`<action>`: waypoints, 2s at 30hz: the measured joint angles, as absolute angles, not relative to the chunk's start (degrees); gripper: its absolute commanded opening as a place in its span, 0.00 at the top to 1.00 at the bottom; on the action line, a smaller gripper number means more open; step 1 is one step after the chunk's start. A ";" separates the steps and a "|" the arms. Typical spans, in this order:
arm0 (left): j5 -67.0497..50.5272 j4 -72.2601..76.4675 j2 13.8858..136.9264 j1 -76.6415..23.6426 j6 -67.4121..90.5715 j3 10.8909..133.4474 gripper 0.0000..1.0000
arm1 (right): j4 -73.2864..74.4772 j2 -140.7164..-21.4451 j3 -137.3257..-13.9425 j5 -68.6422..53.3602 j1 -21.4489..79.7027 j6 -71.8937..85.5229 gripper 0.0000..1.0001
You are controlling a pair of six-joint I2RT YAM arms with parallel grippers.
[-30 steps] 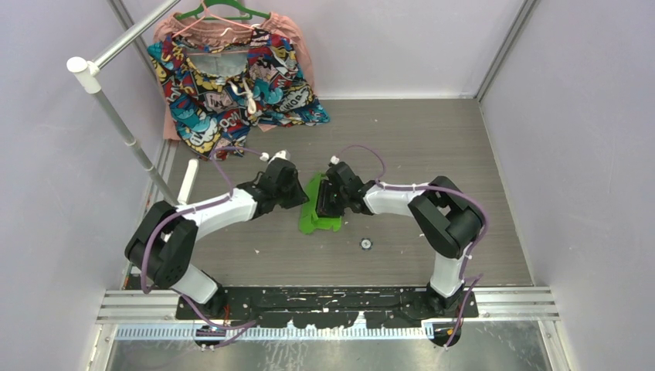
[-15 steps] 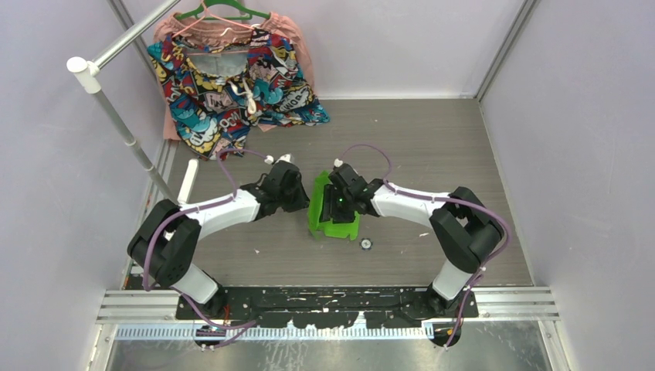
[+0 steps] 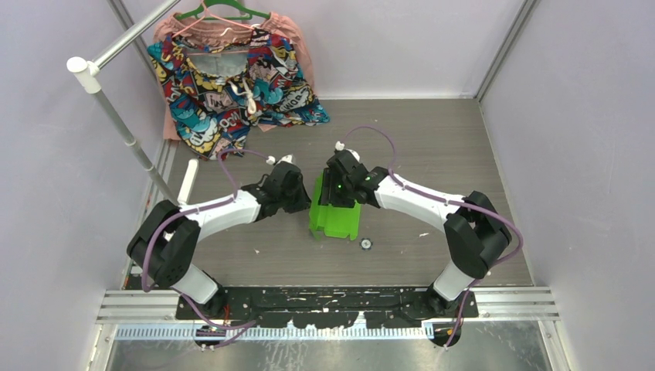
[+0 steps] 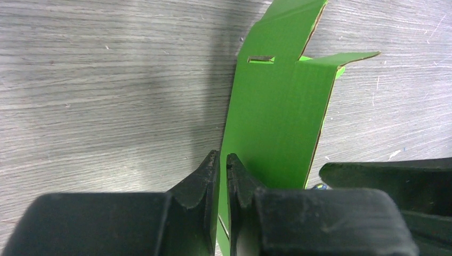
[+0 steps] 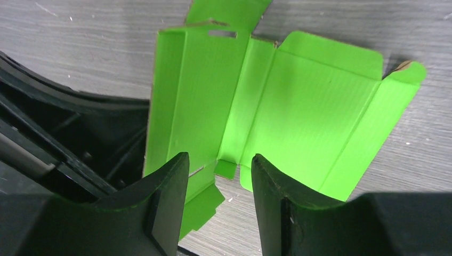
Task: Fold the paper box
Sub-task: Fold the paper box at the center of the board.
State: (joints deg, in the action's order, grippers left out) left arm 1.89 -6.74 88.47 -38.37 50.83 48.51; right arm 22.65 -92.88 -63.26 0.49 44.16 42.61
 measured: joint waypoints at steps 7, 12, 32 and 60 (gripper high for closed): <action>1.96 -6.98 87.72 -39.57 51.03 48.53 0.89 | 26.44 -93.51 -69.45 4.62 44.14 42.61 0.48; 1.96 -7.11 87.33 -39.70 51.03 48.53 0.89 | 27.55 -95.68 -74.28 6.02 44.14 42.61 0.51; 1.96 -7.11 87.09 -39.70 51.03 48.53 0.89 | 32.27 -99.98 -78.61 7.73 46.11 42.13 0.53; 2.09 -7.05 84.93 -39.70 52.10 48.53 0.89 | 34.33 -103.55 -81.23 8.71 47.79 41.93 0.79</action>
